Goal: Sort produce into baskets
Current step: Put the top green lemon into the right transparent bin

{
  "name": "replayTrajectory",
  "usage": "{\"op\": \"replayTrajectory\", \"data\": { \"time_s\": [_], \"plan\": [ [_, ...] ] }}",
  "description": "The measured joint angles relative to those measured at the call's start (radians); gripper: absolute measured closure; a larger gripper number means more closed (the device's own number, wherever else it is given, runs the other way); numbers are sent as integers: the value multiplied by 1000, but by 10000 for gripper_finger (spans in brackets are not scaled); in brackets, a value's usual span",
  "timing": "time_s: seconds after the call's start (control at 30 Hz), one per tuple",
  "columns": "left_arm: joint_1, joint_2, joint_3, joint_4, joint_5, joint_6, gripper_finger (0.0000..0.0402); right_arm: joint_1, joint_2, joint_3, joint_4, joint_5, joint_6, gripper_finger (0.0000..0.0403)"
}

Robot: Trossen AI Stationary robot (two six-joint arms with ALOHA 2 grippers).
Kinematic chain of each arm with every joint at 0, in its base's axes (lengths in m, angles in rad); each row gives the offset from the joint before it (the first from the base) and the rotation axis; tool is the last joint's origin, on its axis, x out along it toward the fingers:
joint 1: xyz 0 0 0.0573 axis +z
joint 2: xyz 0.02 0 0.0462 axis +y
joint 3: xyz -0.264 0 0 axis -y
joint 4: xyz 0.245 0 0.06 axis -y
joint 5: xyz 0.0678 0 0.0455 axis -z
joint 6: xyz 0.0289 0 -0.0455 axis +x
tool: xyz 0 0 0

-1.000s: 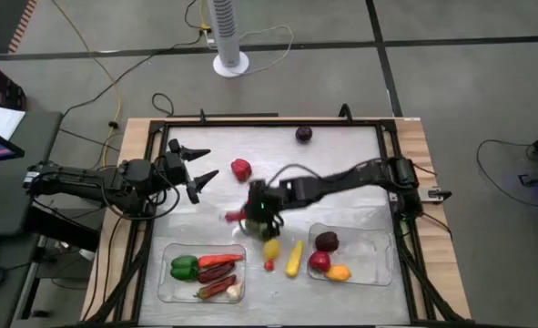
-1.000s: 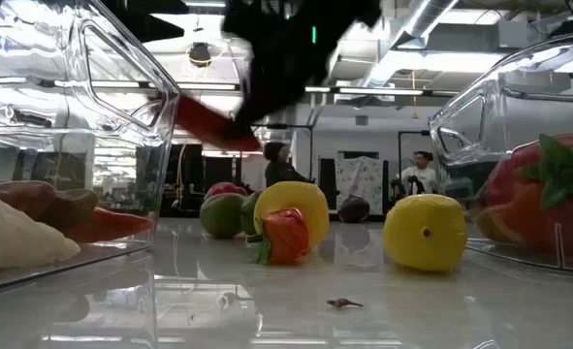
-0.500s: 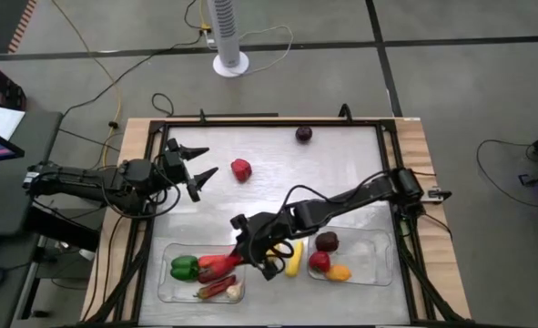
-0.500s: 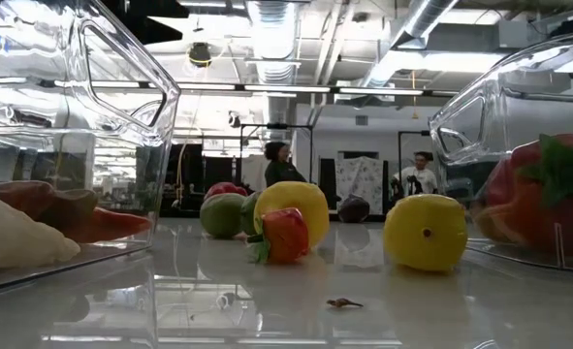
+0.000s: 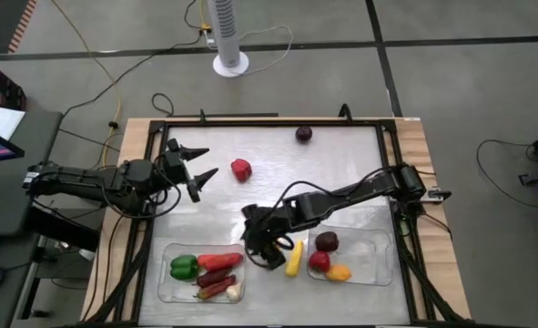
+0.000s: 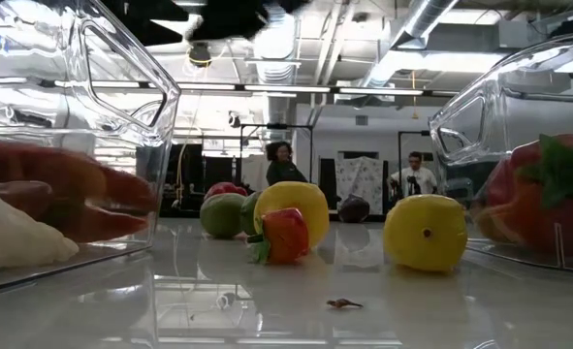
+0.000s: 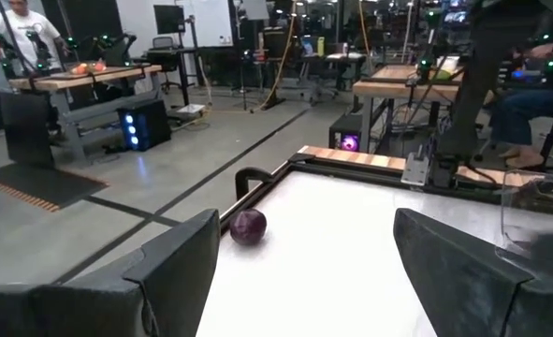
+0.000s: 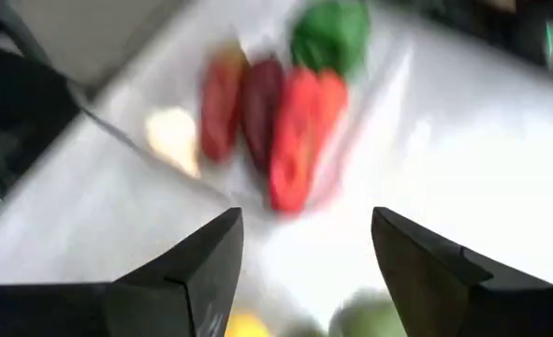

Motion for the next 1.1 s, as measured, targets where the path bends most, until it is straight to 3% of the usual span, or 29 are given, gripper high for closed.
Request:
{"op": "replayTrajectory", "data": {
  "time_s": [0.17, 0.3, 0.43, 0.73, 1.1],
  "plan": [
    [0, 0, 0, 5, 8, -3, 95, -51, -2, -96, -40, 119, 47, 138],
    [0, 0, 0, 5, 9, -19, 95, -90, 2, -261, 198, 130, 54, 138],
    [0, 0, 0, 4, 9, -11, 95, -120, 2, -343, 341, 126, 109, 138],
    [0, 0, 0, 11, -11, 23, 95, -98, 75, -350, 475, 80, 132, 138],
    [0, 0, 0, 9, -7, 1, 95, -125, 112, -344, 446, 115, 125, 138]
  ]
}}
